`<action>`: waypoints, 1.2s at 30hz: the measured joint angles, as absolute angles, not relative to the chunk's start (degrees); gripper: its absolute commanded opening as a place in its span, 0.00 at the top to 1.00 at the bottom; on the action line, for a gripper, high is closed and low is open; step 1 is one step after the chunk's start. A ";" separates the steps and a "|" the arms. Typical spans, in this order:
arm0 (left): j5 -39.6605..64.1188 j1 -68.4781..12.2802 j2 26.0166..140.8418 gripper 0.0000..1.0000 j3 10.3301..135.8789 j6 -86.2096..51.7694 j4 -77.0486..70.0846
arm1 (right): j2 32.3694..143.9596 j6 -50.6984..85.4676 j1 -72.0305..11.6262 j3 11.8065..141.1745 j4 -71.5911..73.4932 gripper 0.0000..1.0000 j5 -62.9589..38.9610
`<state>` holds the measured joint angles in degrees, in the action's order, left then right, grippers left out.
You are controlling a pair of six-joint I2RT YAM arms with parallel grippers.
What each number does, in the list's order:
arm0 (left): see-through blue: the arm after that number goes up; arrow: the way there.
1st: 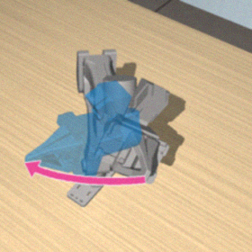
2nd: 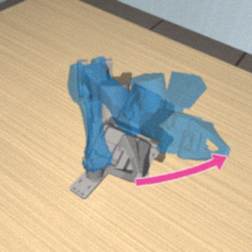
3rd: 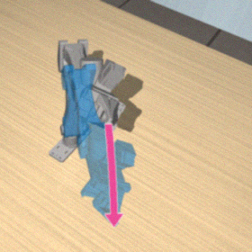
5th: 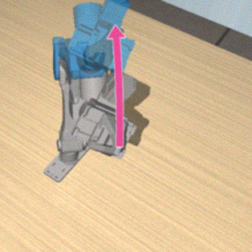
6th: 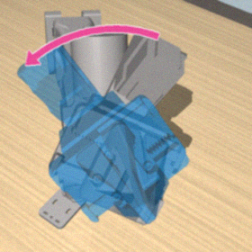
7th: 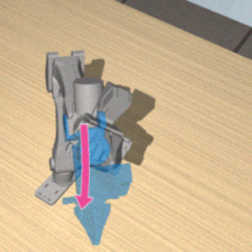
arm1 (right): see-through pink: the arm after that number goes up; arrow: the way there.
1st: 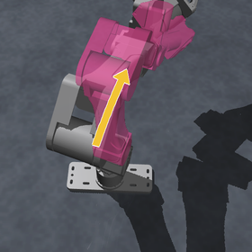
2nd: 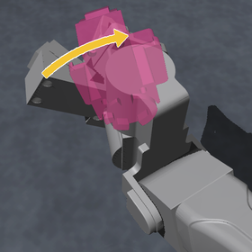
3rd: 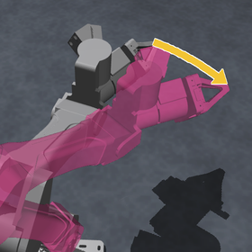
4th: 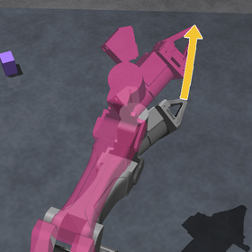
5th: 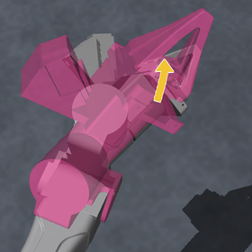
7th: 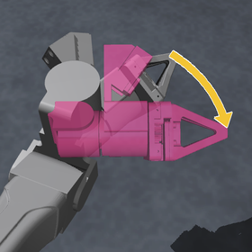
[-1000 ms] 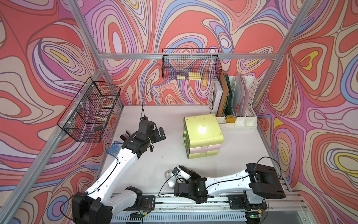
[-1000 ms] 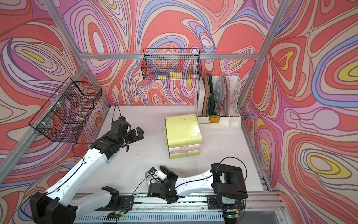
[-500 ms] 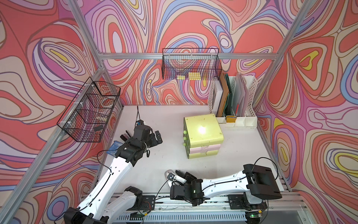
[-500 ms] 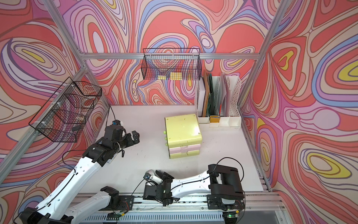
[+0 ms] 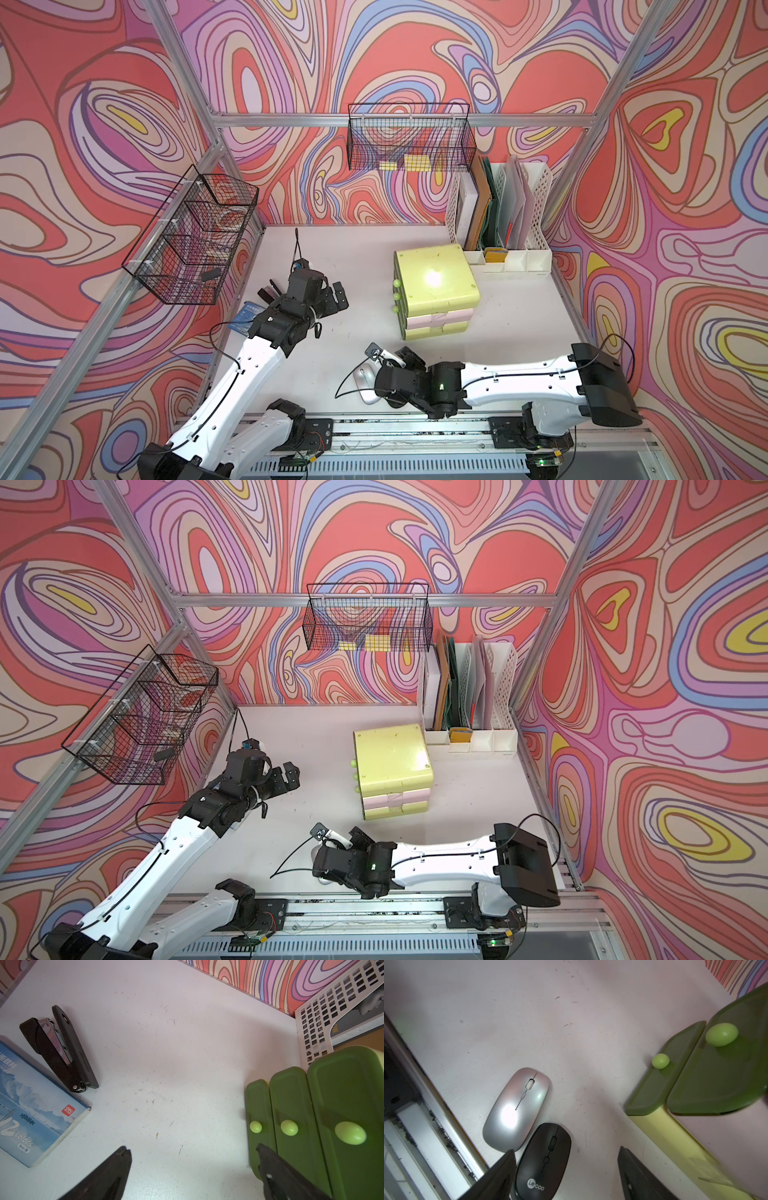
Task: Take the mice out of the drawer
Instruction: Place the mouse at the center of the board.
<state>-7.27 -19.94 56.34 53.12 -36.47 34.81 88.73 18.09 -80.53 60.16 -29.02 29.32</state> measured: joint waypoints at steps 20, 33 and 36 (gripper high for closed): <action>-6.81 -19.94 54.76 0.00 51.03 -36.47 35.20 | 91.18 19.07 -77.06 57.36 -38.15 0.26 12.45; -5.82 -19.94 54.65 0.00 50.11 -36.88 35.18 | 89.58 20.38 -77.06 54.50 -41.82 0.26 7.57; -5.56 -19.94 54.98 0.00 50.06 -36.93 35.18 | 92.25 19.73 -77.03 54.98 -40.77 0.26 6.94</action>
<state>-5.56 -19.94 54.98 50.06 -36.93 35.18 92.25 19.73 -77.03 54.98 -40.77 6.94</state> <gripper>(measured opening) 0.998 0.738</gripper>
